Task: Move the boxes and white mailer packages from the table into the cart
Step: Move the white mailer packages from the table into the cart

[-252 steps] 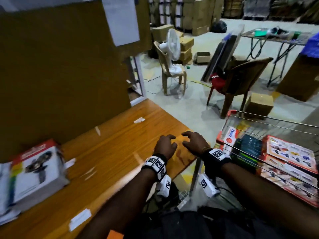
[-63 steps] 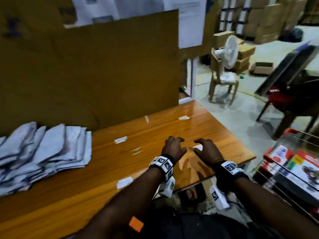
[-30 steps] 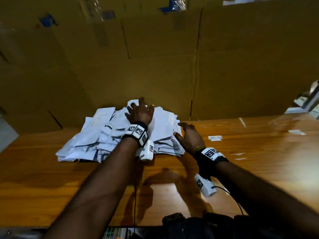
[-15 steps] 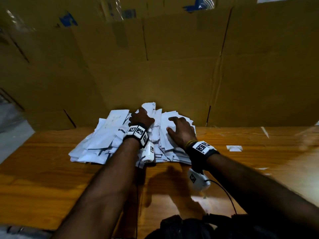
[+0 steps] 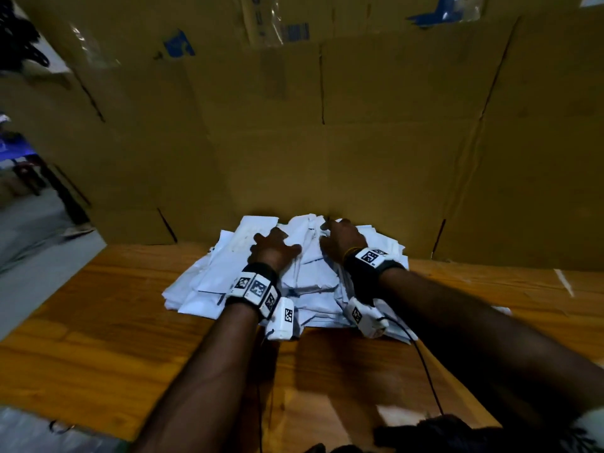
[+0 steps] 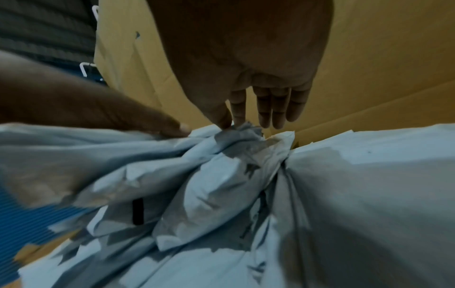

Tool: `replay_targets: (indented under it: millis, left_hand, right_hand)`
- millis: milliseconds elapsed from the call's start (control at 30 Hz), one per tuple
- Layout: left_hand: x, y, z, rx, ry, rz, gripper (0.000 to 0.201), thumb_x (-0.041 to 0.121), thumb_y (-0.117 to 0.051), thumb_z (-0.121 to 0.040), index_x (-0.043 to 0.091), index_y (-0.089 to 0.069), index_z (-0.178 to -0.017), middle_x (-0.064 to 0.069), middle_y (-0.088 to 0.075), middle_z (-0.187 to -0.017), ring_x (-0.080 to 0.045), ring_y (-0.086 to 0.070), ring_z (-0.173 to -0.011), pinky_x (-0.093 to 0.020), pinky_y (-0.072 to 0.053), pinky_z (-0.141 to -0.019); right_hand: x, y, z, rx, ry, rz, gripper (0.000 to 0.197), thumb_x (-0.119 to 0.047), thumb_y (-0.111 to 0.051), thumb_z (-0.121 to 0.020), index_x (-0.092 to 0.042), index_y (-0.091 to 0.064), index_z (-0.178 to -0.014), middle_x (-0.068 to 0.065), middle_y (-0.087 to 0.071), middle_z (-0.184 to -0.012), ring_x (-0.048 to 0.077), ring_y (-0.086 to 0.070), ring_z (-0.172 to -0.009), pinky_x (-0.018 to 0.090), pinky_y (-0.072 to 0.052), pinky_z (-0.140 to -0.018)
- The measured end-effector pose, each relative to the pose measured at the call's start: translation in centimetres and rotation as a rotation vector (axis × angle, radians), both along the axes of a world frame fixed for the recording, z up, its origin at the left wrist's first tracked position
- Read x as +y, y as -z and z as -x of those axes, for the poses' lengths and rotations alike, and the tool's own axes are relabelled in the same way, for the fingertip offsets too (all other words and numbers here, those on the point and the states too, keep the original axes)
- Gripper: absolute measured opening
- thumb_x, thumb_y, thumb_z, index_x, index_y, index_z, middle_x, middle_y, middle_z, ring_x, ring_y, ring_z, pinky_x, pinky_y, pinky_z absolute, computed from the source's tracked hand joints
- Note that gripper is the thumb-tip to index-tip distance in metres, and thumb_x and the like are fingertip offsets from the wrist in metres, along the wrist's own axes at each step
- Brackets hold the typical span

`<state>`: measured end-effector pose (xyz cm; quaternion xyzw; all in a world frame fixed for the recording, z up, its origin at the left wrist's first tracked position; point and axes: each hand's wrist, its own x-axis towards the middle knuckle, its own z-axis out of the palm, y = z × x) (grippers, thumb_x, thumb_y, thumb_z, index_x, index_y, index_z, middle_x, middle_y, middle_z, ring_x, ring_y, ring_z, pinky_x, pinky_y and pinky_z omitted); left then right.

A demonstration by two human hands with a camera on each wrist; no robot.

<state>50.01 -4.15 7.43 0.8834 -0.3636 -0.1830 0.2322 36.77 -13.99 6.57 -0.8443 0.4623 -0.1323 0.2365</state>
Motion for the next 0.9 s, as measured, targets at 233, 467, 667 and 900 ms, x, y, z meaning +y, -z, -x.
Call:
replay_targets:
  millis: [233, 467, 667, 900]
  left_hand:
    - [-2.5, -0.6, 0.6, -0.146, 0.223, -0.114, 0.090, 0.046, -0.069, -0.078, 0.038, -0.016, -0.150, -0.016, -0.040, -0.146, -0.037, -0.044, -0.130, -0.047, -0.041, -0.104]
    - [-1.7, -0.3, -0.4, -0.020, 0.094, 0.110, 0.067, 0.061, -0.044, -0.083, 0.035, -0.035, -0.144, -0.016, -0.052, -0.139, -0.039, -0.050, -0.124, -0.045, -0.040, -0.104]
    - [1.7, -0.7, -1.0, 0.229, -0.108, 0.524, 0.051, 0.028, -0.053, -0.094, 0.027, -0.040, -0.143, -0.006, -0.057, -0.133, -0.030, -0.055, -0.118, -0.036, -0.043, -0.098]
    - [5.4, 0.0, 0.1, 0.466, -0.187, 0.694, 0.062, 0.023, -0.048, -0.086, 0.032, -0.037, -0.146, 0.003, -0.047, -0.147, -0.022, -0.049, -0.128, -0.043, -0.040, -0.109]
  right_hand:
    - [0.8, 1.7, -1.4, 0.181, 0.016, 0.073, 0.037, -0.036, -0.042, -0.097, -0.024, -0.050, -0.132, 0.012, -0.049, -0.134, 0.034, -0.050, -0.121, 0.044, -0.038, -0.098]
    - [0.9, 1.2, -1.5, 0.284, 0.063, 0.106, 0.039, -0.024, -0.045, -0.093, -0.023, -0.046, -0.132, 0.015, -0.046, -0.134, 0.036, -0.043, -0.125, 0.045, -0.031, -0.103]
    - [1.1, 0.2, -3.5, 0.225, 0.104, 0.122, 0.067, -0.068, -0.044, -0.088, -0.024, -0.040, -0.138, 0.015, -0.040, -0.145, 0.036, -0.032, -0.136, 0.052, -0.025, -0.109]
    - [1.9, 0.6, -6.2, 0.368, 0.074, -0.031, 0.083, -0.073, -0.056, -0.073, -0.027, -0.036, -0.140, 0.017, -0.032, -0.149, 0.040, -0.031, -0.136, 0.053, -0.026, -0.107]
